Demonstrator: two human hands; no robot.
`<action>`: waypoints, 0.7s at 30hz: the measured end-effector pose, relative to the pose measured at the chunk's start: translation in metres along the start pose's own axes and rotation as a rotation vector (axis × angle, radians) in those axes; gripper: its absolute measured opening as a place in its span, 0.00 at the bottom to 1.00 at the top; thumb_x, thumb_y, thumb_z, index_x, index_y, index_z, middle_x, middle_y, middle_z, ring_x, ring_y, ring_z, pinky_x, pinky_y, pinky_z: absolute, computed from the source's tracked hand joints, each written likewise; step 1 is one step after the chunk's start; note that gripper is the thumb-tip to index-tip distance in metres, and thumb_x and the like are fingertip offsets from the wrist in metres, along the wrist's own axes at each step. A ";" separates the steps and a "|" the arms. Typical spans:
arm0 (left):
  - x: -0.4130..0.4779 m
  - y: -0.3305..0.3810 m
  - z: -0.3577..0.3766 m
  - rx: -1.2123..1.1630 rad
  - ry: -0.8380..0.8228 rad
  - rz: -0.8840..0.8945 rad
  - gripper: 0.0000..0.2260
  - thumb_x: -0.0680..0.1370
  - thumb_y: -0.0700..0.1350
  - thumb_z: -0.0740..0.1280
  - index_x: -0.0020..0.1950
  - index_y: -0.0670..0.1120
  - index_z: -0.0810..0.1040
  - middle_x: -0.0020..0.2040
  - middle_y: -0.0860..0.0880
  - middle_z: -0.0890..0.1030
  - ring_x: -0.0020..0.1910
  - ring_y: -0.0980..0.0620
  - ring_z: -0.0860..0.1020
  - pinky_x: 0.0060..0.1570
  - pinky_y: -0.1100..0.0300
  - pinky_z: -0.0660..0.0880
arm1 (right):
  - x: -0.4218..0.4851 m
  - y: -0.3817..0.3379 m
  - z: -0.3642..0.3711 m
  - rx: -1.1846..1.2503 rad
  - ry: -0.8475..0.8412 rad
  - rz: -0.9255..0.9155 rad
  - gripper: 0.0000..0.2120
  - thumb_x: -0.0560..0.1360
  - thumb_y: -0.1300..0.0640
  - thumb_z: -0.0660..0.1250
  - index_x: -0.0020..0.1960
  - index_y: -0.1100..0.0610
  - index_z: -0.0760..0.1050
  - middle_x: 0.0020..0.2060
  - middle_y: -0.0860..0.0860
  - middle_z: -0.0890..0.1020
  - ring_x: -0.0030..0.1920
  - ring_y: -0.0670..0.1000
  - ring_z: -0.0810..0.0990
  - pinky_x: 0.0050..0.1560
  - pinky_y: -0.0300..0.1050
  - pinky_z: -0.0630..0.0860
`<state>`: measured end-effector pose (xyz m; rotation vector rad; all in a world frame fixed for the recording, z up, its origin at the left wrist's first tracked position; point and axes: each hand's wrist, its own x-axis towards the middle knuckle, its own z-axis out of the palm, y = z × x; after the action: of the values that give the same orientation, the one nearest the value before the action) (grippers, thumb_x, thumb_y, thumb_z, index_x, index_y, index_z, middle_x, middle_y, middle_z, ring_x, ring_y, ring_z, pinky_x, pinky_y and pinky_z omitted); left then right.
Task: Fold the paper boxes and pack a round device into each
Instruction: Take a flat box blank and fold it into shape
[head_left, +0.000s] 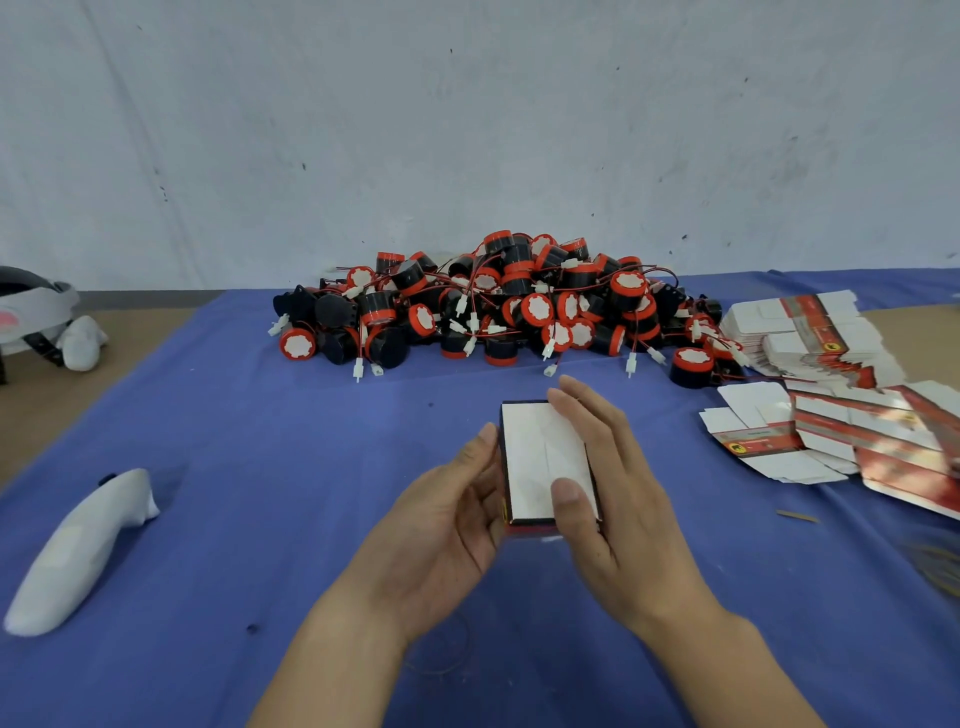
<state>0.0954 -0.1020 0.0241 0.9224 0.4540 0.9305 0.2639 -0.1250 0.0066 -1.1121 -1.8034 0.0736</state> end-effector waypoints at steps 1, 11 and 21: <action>0.000 0.001 -0.001 0.006 0.010 0.006 0.20 0.82 0.53 0.60 0.64 0.42 0.81 0.66 0.39 0.79 0.66 0.41 0.77 0.61 0.47 0.78 | 0.000 0.001 -0.001 0.004 -0.032 0.017 0.31 0.81 0.33 0.46 0.79 0.46 0.58 0.78 0.41 0.60 0.76 0.43 0.63 0.67 0.41 0.70; 0.002 0.000 -0.008 1.225 0.374 0.407 0.05 0.82 0.48 0.64 0.46 0.56 0.72 0.39 0.57 0.80 0.35 0.59 0.76 0.34 0.62 0.74 | -0.002 0.019 0.000 0.132 -0.291 0.235 0.28 0.75 0.23 0.50 0.73 0.28 0.55 0.70 0.27 0.62 0.72 0.32 0.61 0.65 0.36 0.67; 0.011 -0.032 -0.004 1.871 0.069 0.480 0.20 0.78 0.37 0.59 0.64 0.57 0.74 0.57 0.58 0.81 0.50 0.53 0.79 0.41 0.58 0.76 | 0.005 0.029 -0.004 0.332 -0.288 0.461 0.18 0.76 0.35 0.59 0.64 0.25 0.64 0.59 0.31 0.78 0.62 0.31 0.73 0.52 0.25 0.73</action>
<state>0.1141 -0.0998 -0.0038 2.7704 1.2417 0.7728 0.2847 -0.1066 -0.0024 -1.2960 -1.6616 0.8130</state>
